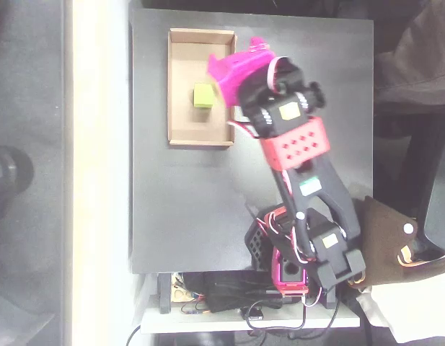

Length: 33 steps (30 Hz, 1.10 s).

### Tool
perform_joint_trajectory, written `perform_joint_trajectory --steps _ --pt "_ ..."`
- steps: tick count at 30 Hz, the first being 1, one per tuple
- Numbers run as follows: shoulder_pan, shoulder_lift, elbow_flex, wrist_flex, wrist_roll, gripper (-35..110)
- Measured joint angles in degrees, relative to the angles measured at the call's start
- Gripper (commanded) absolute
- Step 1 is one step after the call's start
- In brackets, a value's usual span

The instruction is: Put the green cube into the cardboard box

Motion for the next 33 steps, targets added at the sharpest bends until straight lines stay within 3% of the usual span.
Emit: perform_joint_trajectory --steps 18,33 --pt "19.8 12.7 0.0 0.0 0.0 31" --pt "25.5 22.7 19.7 0.0 0.0 5"
